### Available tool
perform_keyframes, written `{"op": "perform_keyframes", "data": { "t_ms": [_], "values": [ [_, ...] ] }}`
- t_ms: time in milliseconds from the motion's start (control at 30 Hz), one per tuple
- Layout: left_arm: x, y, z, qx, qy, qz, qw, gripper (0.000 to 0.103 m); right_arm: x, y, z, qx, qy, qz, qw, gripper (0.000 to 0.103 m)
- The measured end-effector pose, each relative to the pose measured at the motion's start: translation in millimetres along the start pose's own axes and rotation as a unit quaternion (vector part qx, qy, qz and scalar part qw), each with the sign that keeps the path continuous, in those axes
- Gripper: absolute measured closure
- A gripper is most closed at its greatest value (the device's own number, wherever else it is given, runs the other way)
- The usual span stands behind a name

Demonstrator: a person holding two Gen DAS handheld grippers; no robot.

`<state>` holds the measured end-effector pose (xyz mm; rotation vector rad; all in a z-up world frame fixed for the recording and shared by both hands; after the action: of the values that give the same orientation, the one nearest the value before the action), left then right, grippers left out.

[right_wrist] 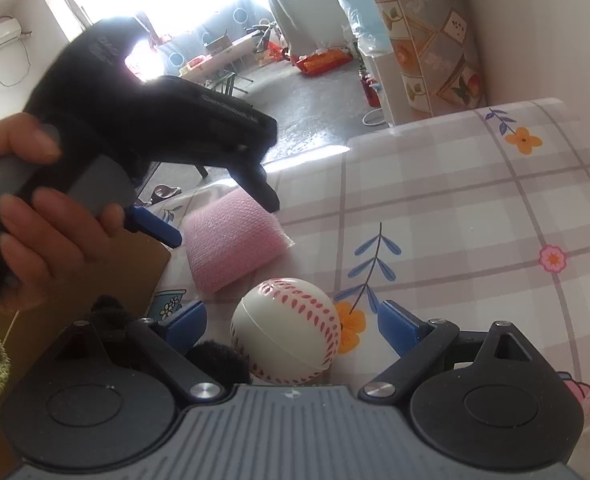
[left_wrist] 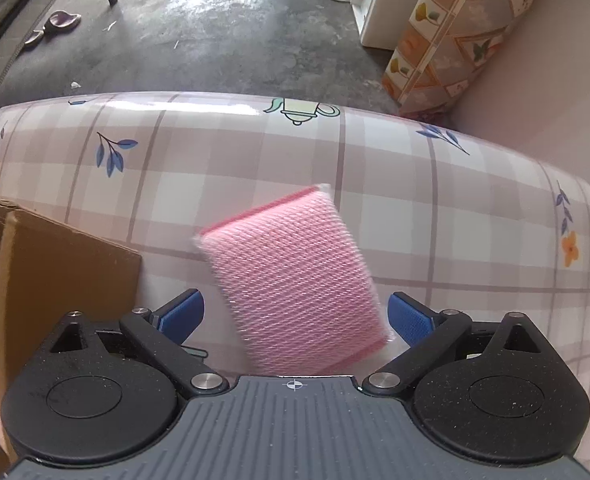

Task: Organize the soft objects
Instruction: 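Grasp the pink sponge with the left while the right grasps the baseball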

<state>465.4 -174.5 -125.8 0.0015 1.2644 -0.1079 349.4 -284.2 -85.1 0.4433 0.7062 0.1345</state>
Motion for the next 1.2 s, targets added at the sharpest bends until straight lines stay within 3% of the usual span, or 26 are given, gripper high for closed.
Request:
{"op": "perform_keyframes", "data": {
  "t_ms": [233,333,467,767,1200],
  "values": [
    [7.9,5.6,1.4,-0.006,0.013,0.013,0.9998,0.003,-1.6,0.8,1.7,-0.002,-0.005,0.003,1.000,0.008],
    [16.2,3.9,2.3,-0.021,0.022,0.002,0.9996,0.003,-1.2,0.1,0.8,-0.004,-0.006,0.001,1.000,0.009],
    [20.6,-1.0,3.1,-0.018,0.021,0.001,0.9996,0.002,-0.6,-3.3,1.0,0.002,-0.006,0.000,1.000,0.019],
    [22.7,-10.4,4.4,-0.024,0.027,-0.010,0.9993,0.002,-0.2,-4.0,1.9,0.008,-0.011,0.006,1.000,0.021],
    [38.2,-5.6,5.6,-0.024,0.022,0.017,0.9993,0.009,6.8,-1.6,-2.1,0.024,0.000,0.028,0.999,0.032]
  ]
}}
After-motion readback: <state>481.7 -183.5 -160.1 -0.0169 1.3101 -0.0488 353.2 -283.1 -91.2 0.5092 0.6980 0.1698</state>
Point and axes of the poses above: each gripper's, at about its wrist camera, not at the fingertips, and x roughly the way its jaws point, y to its left, z to its top, the point moved 10 cm from there along x, roughly the way its jaws point, and after that the axes turned 5 degrees about -y, right-handed, at the moved point
